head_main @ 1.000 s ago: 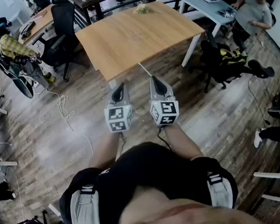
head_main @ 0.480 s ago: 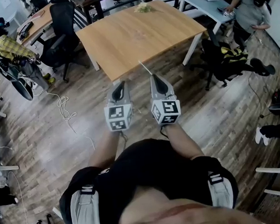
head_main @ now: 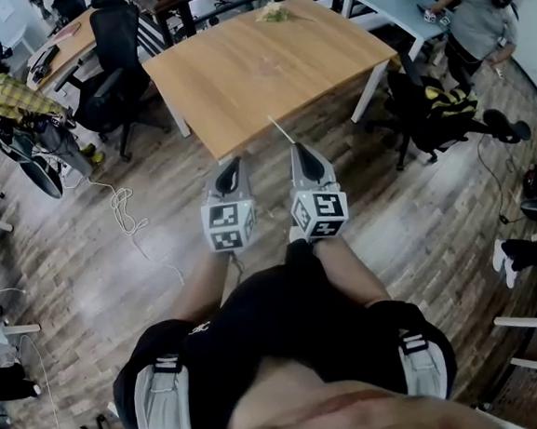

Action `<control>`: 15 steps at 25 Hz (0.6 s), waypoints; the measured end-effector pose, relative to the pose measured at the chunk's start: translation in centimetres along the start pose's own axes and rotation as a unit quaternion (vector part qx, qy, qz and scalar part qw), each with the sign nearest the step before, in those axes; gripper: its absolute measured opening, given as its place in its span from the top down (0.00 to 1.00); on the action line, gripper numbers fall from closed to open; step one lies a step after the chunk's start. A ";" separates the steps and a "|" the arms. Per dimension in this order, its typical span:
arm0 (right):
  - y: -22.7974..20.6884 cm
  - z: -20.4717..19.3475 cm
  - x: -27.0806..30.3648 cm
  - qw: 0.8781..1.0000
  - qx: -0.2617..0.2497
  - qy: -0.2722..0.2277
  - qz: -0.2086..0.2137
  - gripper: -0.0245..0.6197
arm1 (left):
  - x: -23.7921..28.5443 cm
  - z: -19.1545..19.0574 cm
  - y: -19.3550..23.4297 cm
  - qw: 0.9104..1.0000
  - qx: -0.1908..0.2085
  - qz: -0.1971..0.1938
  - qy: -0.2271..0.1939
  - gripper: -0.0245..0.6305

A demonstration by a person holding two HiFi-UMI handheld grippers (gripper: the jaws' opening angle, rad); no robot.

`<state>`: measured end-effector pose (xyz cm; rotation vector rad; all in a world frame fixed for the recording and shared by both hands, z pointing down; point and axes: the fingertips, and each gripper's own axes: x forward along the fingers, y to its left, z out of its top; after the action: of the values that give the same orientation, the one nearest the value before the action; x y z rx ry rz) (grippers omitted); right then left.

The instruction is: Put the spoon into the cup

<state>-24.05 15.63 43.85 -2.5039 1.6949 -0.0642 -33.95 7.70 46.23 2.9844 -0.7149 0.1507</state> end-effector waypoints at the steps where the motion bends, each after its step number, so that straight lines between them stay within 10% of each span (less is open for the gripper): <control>1: -0.3 -0.1 0.4 1.000 0.001 0.000 0.001 0.95 | 0.5 -0.1 0.0 1.000 0.001 0.001 0.000 0.94; 15: -7.8 0.9 10.6 1.000 0.018 -0.004 0.014 0.95 | 12.5 1.7 0.6 1.000 0.021 0.011 0.006 0.95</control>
<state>-12.84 8.69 43.54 -2.4507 1.7106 -0.0805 -22.98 1.43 45.93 3.0129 -0.7512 0.1860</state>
